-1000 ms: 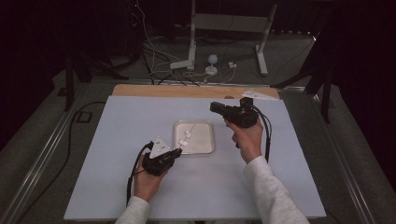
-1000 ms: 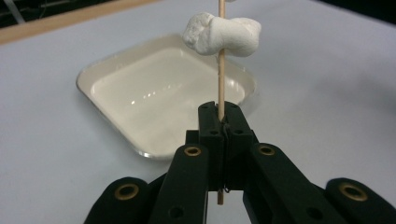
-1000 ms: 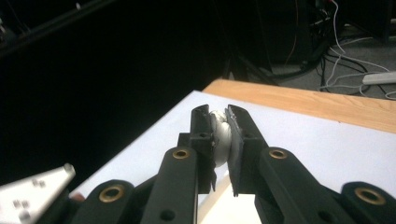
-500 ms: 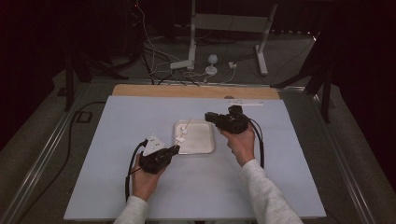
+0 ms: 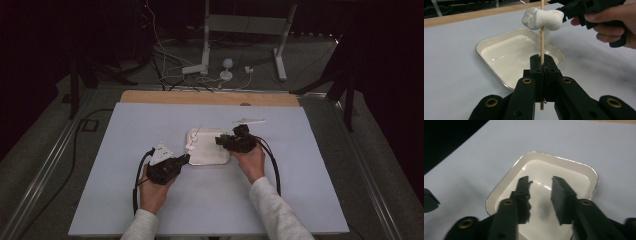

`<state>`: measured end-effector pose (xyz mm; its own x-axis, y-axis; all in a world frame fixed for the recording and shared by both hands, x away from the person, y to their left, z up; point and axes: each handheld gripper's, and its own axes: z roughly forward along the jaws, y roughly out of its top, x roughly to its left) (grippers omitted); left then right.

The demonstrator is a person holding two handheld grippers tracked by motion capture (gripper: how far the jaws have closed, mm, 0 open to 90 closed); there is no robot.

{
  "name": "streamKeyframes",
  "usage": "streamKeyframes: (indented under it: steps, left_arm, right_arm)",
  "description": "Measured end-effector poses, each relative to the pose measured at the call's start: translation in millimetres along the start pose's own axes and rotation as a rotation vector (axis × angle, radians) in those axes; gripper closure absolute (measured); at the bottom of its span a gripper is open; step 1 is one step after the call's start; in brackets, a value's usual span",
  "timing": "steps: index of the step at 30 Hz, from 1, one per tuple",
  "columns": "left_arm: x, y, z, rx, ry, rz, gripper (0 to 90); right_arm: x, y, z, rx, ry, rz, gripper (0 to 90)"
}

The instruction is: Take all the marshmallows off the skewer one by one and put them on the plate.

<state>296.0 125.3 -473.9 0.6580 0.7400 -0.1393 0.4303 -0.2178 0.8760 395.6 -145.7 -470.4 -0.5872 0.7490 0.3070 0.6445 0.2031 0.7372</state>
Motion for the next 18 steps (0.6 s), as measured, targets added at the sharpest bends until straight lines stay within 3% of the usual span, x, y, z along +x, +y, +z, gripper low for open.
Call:
streamKeyframes:
  steps: [4, 12, 18]
  left_arm:
    - [0.5, -0.1, 0.1, 0.000, 0.001, -0.001, 89.8]
    - [1.0, -0.1, 0.4, -0.001, 0.003, -0.005, 89.8]
    - [0.0, -0.5, 2.2, 0.006, 0.002, -0.001, 89.8]
  right_arm:
    - [1.7, -0.1, 0.2, -0.006, -0.010, 0.004, 51.4]
    - [10.2, 4.5, -10.3, -0.043, 0.079, 0.007, 28.1]
    - [19.4, 8.1, -19.8, -0.069, 0.160, 0.000, 25.7]
